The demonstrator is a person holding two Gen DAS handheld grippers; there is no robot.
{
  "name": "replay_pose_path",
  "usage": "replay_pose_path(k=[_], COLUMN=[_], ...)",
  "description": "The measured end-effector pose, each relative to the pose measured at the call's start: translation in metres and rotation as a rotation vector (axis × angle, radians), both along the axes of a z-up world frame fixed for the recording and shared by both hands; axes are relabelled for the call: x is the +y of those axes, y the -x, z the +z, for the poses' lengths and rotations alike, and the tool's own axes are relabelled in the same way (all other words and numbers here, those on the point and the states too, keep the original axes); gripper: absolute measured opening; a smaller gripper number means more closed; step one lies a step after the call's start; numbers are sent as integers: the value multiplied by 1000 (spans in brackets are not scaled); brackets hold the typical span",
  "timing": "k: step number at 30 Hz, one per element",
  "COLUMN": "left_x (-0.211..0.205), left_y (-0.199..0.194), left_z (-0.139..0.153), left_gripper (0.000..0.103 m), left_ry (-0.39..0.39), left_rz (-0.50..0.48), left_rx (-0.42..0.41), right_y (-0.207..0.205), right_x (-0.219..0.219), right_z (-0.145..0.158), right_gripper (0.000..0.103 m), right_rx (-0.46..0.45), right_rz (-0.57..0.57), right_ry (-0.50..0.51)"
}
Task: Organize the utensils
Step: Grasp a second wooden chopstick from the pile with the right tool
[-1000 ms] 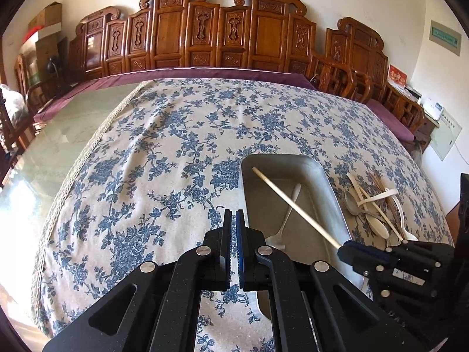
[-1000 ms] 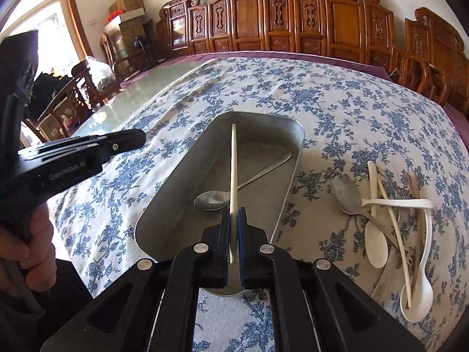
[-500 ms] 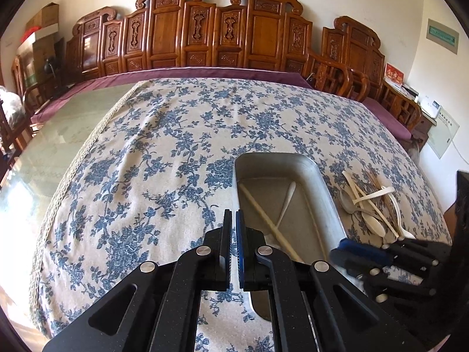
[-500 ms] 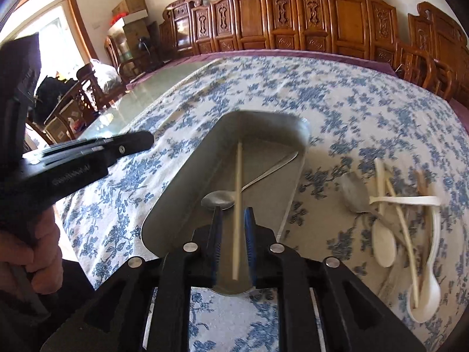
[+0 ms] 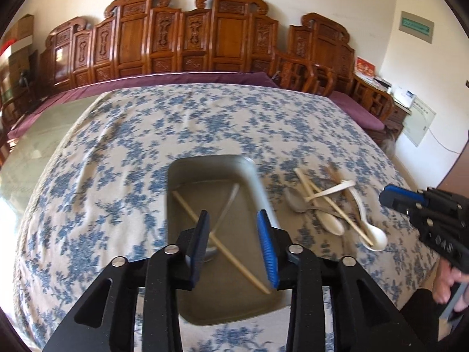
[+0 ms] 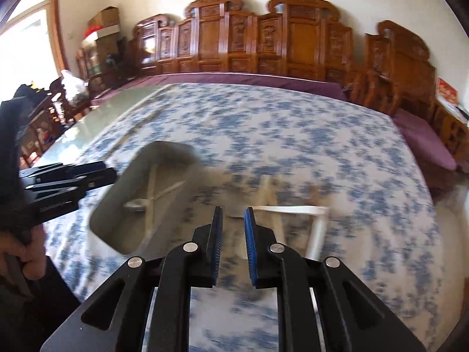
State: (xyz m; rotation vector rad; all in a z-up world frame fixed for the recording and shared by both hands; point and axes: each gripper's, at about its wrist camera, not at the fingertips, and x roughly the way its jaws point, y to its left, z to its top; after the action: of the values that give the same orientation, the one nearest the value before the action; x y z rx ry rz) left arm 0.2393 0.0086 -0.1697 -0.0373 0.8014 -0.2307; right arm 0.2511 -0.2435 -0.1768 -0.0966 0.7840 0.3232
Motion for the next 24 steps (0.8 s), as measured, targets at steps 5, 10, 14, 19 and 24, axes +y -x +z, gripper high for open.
replay_pose_path(k=[5, 10, 14, 19, 24], left_x=[-20, -33, -40, -48, -53], left_y=[2, 4, 6, 8, 9], left_z=[-3, -8, -11, -14, -14], left_gripper=[39, 39, 39, 39, 39], left_ry=[-4, -14, -16, -24, -26], left_rz=[-37, -63, -75, -90, -98], left_rx=[3, 14, 21, 27, 29], right_y=[-1, -3, -6, -17, -23], right_x=[-29, -34, -27, -17, -13], right_z=[-5, -24, -48, -79, -98], right_gripper=[17, 17, 17, 17, 17], right_rx=[4, 48, 106, 179, 218], right_rz=[-54, -59, -40, -14, -1], right_ry=[27, 52, 62, 106, 173])
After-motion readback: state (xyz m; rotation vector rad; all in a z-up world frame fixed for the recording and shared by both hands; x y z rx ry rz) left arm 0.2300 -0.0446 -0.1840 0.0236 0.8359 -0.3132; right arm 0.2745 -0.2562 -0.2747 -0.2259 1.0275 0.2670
